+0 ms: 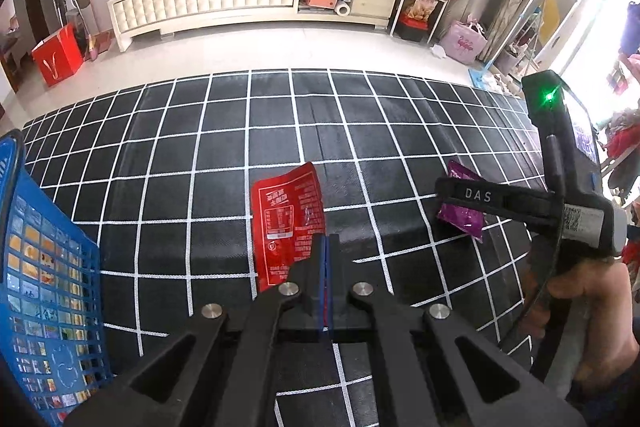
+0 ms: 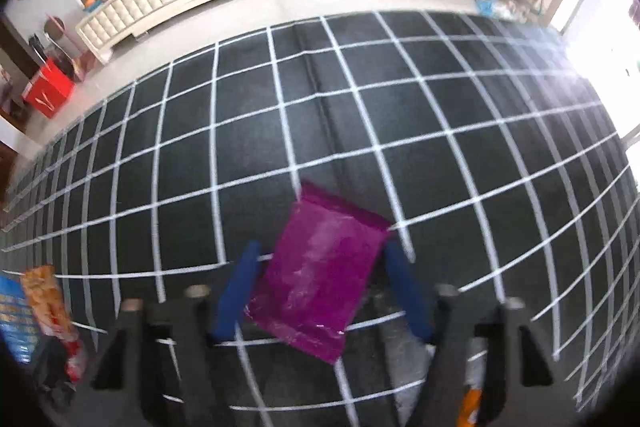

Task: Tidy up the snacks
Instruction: 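Carry the red and purple packets over the blue basket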

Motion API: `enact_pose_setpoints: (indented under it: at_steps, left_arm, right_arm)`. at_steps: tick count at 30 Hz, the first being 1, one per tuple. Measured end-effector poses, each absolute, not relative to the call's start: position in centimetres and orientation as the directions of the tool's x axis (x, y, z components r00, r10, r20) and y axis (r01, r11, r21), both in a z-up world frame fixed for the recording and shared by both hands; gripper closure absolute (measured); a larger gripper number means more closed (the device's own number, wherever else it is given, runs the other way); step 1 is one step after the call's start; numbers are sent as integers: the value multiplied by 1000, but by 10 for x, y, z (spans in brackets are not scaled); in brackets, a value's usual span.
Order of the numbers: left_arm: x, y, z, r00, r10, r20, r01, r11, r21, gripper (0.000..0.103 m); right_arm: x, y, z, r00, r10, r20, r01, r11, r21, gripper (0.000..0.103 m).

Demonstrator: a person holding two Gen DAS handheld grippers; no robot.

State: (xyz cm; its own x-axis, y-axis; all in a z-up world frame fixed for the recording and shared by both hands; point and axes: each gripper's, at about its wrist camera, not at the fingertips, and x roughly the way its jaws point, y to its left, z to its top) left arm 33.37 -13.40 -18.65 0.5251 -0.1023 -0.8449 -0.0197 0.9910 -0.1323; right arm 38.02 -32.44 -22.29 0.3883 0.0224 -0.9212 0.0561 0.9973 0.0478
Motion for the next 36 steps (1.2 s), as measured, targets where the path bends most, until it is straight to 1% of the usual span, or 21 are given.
enact_pose_setpoints:
  at_steps: [3,5,10,16,19,25,30,36]
  left_arm:
    - [328,-132,-184,531,-100,-841,-21,991,-131,103]
    - [320,-132,-179,544,-87,-835,-3,994,-105,103]
    - [307,-129,-167,562,-94,-822,20,995,-100,103]
    - [285,-123,-141,595,-106,-797,47,994,-97,103]
    - [272,-119,-124,615,-120,-780,53,992,-110,103]
    - [246,-109,-85,673,-109,-731,62,994,-90,103]
    - [221,-95,-60,700,-121,-703,74,993,-97,103]
    - [181,-70,-35,738,-123,-663,66,992,-111,103]
  right_arm:
    - [374,-330,-223,397,63,-916,40,995,86,44]
    - [368,-338,-221,391,81,-917,39,994,105,45]
    - [351,-342,-197,429,108,-897,30,991,133,45]
    - [321,-317,-144,498,150,-854,-78,989,128,45]
    - [305,-304,-119,525,193,-829,-131,981,146,45]
    - [263,-269,-72,566,300,-768,-250,950,188,46]
    - [240,-249,-44,583,349,-733,-316,929,191,46]
    - [219,-226,-35,574,373,-729,-370,912,176,46]
